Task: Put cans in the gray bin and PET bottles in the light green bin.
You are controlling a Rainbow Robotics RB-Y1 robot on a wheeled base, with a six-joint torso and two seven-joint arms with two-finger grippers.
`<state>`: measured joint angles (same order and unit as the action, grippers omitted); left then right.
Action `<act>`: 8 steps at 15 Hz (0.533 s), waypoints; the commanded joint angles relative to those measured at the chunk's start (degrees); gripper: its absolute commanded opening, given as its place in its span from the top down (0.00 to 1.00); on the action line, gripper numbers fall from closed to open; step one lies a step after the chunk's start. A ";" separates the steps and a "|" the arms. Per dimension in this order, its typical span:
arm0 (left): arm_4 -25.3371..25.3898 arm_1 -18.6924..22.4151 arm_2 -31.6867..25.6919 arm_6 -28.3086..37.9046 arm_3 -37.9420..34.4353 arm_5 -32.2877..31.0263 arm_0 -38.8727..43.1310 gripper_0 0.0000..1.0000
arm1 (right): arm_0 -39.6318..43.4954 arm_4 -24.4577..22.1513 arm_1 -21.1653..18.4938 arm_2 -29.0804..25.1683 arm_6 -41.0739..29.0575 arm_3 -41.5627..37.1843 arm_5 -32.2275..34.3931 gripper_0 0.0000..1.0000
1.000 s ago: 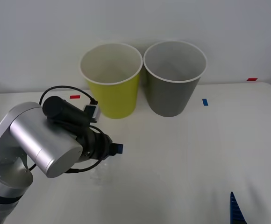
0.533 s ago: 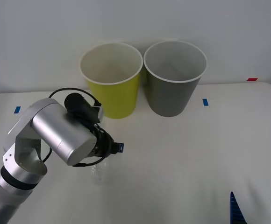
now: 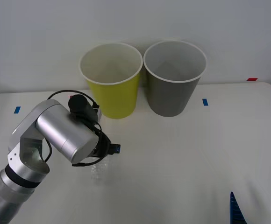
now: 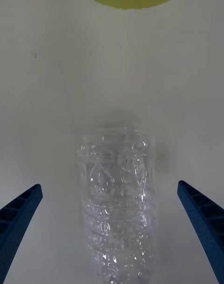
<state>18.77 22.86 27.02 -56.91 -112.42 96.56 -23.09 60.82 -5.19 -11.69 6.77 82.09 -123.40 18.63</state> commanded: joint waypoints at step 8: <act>0.21 -2.20 0.75 -0.75 5.72 -1.02 -1.96 0.00 | 0.00 0.00 0.00 0.00 0.00 0.00 0.00 0.00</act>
<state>19.01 20.80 27.78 -57.39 -107.23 95.56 -24.90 60.82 -5.19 -11.69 6.77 82.09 -123.40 18.63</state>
